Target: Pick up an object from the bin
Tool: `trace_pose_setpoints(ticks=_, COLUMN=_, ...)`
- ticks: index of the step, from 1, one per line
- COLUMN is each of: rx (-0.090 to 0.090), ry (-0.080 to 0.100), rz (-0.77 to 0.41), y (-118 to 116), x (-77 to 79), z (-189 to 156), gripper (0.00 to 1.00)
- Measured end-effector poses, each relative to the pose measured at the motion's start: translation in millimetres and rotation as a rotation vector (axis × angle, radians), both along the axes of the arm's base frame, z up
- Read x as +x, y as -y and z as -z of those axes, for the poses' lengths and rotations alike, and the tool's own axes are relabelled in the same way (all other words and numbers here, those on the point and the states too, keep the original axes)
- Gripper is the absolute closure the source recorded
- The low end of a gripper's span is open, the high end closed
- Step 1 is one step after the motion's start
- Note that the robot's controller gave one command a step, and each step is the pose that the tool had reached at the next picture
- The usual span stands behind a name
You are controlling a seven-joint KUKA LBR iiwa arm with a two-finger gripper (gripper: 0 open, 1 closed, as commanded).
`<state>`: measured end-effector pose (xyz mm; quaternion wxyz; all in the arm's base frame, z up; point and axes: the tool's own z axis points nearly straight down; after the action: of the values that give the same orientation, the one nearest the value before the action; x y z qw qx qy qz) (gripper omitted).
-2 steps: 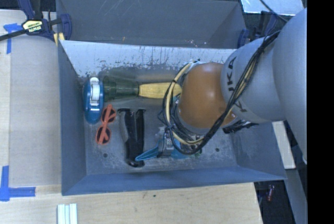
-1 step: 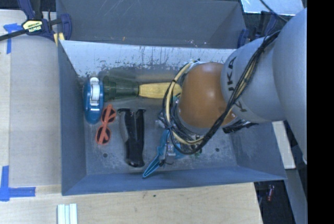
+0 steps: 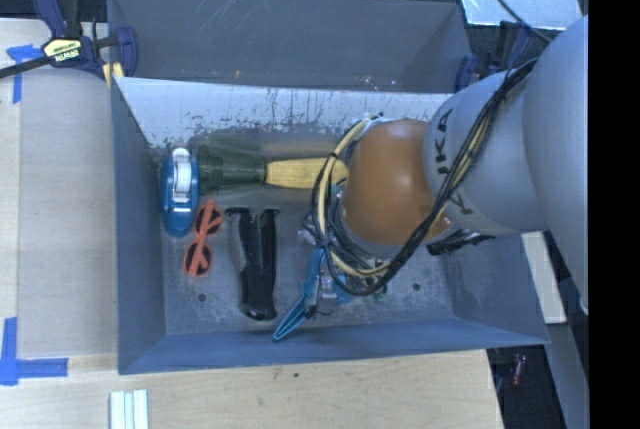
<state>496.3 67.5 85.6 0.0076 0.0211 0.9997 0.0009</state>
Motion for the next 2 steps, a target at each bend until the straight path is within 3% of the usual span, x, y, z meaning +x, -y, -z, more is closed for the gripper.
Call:
trace_pose_setpoints(ticks=1, rx=0.000, ry=0.001, rz=0.007, y=38.5, x=-8.5, z=6.6, gripper=1.00)
trace_pose_setpoints(ticks=2, rx=0.000, ry=0.001, rz=0.008, y=38.4, x=-8.6, z=6.6, gripper=1.00)
